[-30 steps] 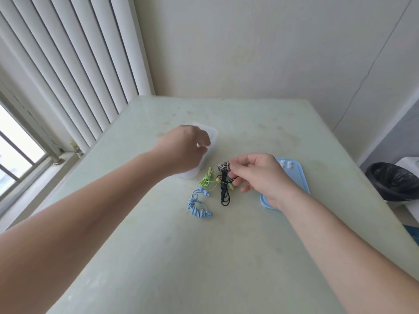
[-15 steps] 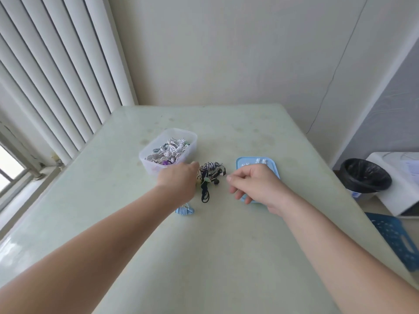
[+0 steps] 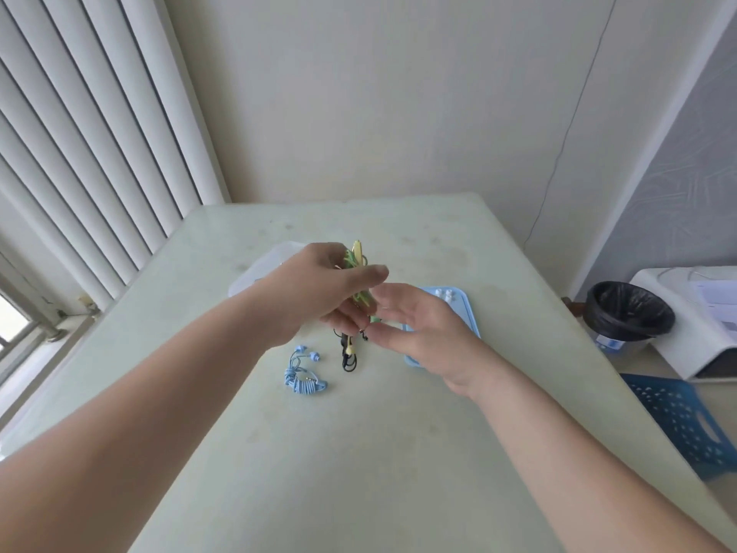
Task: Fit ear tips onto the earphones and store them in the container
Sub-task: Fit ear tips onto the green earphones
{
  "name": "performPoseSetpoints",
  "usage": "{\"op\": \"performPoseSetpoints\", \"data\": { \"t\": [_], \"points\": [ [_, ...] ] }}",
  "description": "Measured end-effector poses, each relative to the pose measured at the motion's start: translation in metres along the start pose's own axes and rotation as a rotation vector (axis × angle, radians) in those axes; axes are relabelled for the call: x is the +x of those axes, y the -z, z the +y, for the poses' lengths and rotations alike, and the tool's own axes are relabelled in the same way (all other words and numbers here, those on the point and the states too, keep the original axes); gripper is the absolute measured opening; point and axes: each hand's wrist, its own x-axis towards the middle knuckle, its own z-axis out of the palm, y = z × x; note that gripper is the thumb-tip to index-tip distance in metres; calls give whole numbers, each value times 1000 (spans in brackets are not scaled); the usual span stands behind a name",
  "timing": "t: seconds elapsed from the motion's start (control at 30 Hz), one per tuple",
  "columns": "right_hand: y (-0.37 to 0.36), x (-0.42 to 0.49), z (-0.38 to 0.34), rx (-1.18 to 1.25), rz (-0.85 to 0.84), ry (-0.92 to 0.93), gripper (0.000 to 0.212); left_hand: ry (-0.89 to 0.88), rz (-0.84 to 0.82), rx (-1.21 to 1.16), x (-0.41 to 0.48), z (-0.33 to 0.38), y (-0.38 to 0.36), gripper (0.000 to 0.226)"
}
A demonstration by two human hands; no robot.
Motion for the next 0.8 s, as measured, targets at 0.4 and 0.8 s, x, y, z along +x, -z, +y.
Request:
{"op": "performPoseSetpoints", "data": {
  "t": [0.4, 0.8],
  "points": [
    [25, -33, 11, 451, -34, -77, 25, 16, -181, -566, 9, -31, -23, 26],
    [33, -21, 15, -249, 20, -149, 44, -88, -198, -229, 17, -78, -66, 18]
  ]
}}
